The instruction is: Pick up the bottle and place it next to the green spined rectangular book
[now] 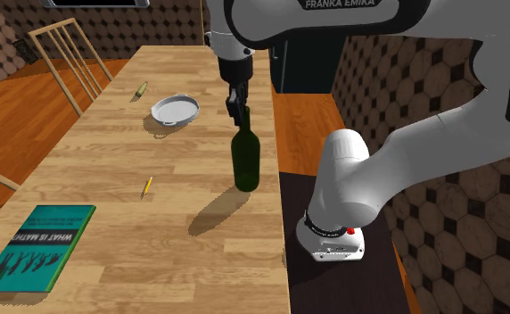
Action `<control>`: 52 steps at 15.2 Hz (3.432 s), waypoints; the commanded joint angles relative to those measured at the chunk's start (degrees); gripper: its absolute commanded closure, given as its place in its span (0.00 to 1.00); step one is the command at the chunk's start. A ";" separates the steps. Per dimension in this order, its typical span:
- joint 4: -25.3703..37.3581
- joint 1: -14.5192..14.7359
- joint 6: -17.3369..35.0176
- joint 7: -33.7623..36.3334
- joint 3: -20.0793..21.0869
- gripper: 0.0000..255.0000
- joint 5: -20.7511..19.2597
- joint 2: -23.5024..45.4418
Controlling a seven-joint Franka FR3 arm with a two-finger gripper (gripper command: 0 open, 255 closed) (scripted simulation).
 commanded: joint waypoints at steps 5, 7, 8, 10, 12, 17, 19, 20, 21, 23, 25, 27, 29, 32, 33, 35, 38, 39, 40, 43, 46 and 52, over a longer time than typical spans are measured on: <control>5.15 0.38 -4.08 -0.14 0.61 1.00 0.67 1.06; 6.92 0.50 -5.47 -0.18 0.81 1.00 0.88 1.45; 7.81 0.56 -6.15 -0.21 0.91 1.00 0.98 1.66; 9.63 0.67 -7.52 -0.26 1.09 1.00 1.18 2.11; 11.36 0.78 -8.80 -0.31 1.25 1.00 1.36 2.56; 16.84 3.22 -4.94 2.70 3.04 1.00 4.26 12.14; 19.52 4.09 -3.75 3.73 3.64 1.00 5.29 16.08; 20.97 4.50 -3.24 4.21 3.92 1.00 5.78 18.07; 22.49 4.90 -2.79 4.66 4.18 1.00 6.25 20.08; 25.75 5.63 -2.06 5.52 4.68 1.00 7.17 24.13; 29.30 6.29 -1.57 6.31 5.14 1.00 8.03 28.23; 33.18 6.90 -1.33 7.04 5.54 1.00 8.85 32.39; 37.39 7.43 -1.36 7.72 5.92 1.00 9.63 36.63; 44.45 8.08 -1.92 8.67 6.43 1.00 10.73 43.18; 47.03 8.26 -2.26 8.97 6.59 1.00 11.09 45.43; 52.58 8.58 -3.20 9.57 6.88 1.00 11.78 50.08; 62.19 8.88 -5.37 10.44 7.30 1.00 12.80 57.57; 65.85 8.92 -6.35 10.74 7.43 1.00 13.14 60.27; 69.83 8.94 -7.49 11.04 7.56 1.00 13.48 63.11; 84.83 8.67 -12.43 12.05 8.01 1.00 14.60 73.19; 96.70 8.19 -16.43 12.82 8.40 1.00 15.32 81.04; 84.62 9.02 -8.76 12.55 8.25 1.00 14.85 76.64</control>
